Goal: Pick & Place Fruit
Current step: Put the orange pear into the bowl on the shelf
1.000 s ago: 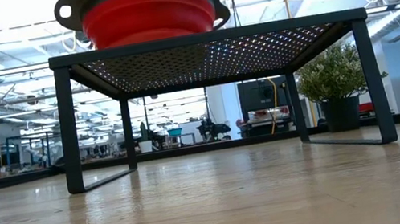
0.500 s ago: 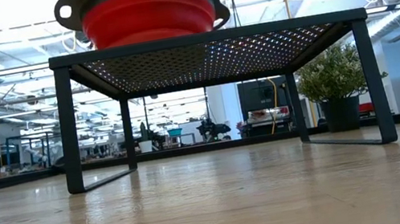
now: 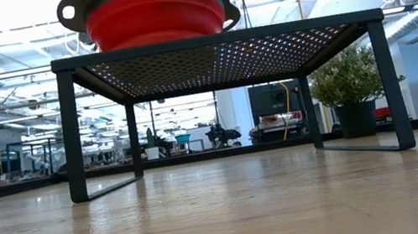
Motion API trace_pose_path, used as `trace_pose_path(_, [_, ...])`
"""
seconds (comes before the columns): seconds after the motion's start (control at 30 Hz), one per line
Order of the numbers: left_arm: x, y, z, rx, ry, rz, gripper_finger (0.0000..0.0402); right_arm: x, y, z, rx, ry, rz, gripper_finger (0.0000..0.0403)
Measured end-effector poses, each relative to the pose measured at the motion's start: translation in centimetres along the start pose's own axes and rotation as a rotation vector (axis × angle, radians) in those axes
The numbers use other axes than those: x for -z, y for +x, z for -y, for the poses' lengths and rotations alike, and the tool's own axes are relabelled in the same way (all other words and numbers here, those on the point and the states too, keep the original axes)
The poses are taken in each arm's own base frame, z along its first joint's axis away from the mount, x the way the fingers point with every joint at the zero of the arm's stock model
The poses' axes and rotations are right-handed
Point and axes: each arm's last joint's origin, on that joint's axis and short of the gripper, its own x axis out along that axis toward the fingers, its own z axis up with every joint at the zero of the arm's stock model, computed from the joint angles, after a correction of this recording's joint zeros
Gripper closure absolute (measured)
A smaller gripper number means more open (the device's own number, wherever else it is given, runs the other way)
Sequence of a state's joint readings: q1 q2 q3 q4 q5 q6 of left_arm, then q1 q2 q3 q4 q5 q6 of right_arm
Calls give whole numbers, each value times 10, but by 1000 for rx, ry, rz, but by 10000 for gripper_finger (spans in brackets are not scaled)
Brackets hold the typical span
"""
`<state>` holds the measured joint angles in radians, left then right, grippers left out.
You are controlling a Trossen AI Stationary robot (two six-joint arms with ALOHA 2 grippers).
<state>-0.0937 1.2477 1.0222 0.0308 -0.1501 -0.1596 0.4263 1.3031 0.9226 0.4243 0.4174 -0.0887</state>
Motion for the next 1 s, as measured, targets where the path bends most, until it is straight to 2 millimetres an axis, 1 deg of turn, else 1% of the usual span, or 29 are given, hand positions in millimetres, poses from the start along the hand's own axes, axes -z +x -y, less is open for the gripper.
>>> trace_pose_path(0.2, [8,-15,-6,-95,-19,-133,401,-10,-10,-2,-21,13,35,246])
trace_pose_path(0.43, [19,-18,-8,-127,-86,-237,401,-15,-16,-1,-26,15,45,320])
trace_pose_path(0.67, [25,-20,-9,-163,-174,-299,401,-11,-17,-1,-33,-5,1,393])
trace_pose_path(0.73, [27,-21,-10,-180,-202,-313,401,-10,-17,-1,-35,-12,-9,399])
trace_pose_path(0.9, [30,-22,-16,-241,-289,-340,401,-10,-17,-2,-38,-11,-9,396])
trace_pose_path(1.0, [30,-22,-19,-295,-338,-317,401,-10,-17,-2,-38,-11,-9,402])
